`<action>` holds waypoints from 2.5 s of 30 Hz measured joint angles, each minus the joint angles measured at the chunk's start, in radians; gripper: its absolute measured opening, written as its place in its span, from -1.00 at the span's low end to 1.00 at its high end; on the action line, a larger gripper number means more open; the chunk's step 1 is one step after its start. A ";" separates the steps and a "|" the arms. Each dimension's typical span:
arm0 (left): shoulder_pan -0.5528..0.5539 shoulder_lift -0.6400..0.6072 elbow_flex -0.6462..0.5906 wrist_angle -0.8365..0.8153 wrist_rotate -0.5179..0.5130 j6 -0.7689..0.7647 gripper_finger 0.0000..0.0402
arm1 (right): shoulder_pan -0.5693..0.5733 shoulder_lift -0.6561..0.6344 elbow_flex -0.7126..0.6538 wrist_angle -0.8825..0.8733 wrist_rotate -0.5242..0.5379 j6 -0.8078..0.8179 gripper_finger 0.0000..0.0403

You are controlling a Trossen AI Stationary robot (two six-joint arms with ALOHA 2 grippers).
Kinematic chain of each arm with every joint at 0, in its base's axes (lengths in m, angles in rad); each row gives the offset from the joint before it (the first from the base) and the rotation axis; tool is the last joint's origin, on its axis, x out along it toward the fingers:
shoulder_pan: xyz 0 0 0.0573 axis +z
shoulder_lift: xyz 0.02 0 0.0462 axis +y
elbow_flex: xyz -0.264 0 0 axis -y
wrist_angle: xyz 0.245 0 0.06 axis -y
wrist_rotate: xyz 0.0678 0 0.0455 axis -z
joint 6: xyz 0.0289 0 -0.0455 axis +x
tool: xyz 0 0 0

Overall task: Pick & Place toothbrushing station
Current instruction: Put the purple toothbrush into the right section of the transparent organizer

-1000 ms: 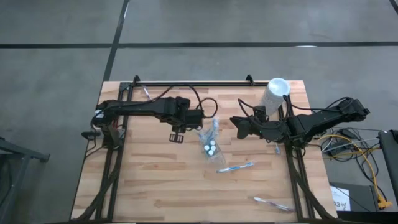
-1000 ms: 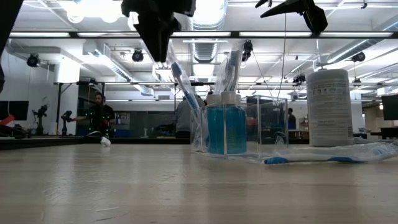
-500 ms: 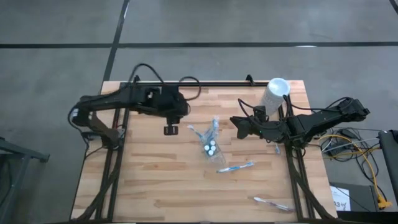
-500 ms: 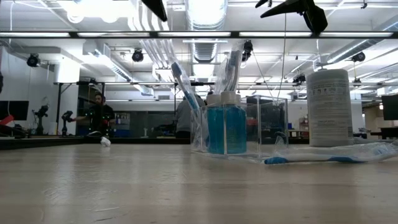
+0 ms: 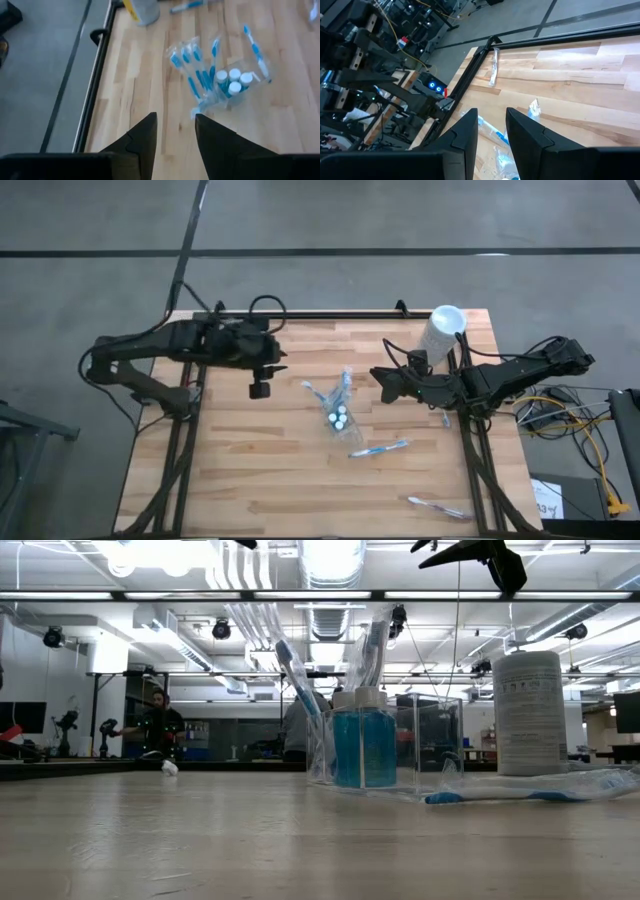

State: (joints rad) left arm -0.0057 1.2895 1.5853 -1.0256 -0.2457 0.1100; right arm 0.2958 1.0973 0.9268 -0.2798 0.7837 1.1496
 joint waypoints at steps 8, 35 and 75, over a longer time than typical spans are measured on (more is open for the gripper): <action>-0.001 -0.193 -0.271 0.250 -0.001 -0.011 -0.31 | 0.000 0.000 0.000 0.000 0.000 0.000 -0.51; 0.001 -0.444 -0.728 0.660 -0.115 -0.186 -0.31 | 0.000 0.000 0.000 0.000 0.000 0.002 -0.51; 0.228 -0.243 -0.729 0.122 -0.330 -1.408 -0.31 | 0.000 0.000 0.000 0.000 0.000 0.000 -0.51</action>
State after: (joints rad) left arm 0.2221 1.0463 0.8566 -0.9034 -0.5756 -1.2985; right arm 0.2958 1.0975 0.9268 -0.2796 0.7837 1.1496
